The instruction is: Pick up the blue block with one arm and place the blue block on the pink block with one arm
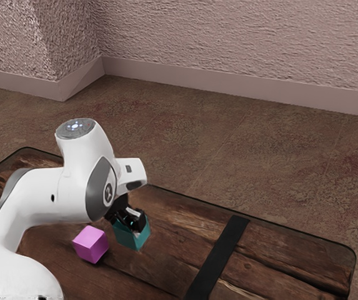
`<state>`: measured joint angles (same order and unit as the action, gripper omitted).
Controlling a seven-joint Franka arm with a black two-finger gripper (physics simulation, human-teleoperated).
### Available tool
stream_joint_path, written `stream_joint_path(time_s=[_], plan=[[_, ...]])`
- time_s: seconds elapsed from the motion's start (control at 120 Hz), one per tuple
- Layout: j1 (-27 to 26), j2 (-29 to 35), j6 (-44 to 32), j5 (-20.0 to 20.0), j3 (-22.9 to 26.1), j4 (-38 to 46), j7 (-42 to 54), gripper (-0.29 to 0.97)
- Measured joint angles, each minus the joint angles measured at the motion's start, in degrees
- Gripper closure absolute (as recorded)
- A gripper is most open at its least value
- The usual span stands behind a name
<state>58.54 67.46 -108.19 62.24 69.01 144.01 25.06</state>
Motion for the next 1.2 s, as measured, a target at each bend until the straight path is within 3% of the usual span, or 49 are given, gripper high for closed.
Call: stream_joint_path(time_s=[0.167, 0.342, 0.658, 0.808, 1.2], plan=[[0.00, -2.05, -0.01, -7.83, -6.69, 1.19, 0.28, 0.42], [1.01, -5.24, -0.13, -12.29, -10.09, 2.14, 0.98, 0.43], [-3.16, -5.69, -1.03, -14.47, -15.73, 8.51, 5.73, 0.46], [-3.28, -6.19, -1.72, -17.53, -19.64, 9.19, 8.72, 0.46], [0.58, -11.00, -6.09, -19.19, -20.22, 8.84, 15.22, 0.45]])
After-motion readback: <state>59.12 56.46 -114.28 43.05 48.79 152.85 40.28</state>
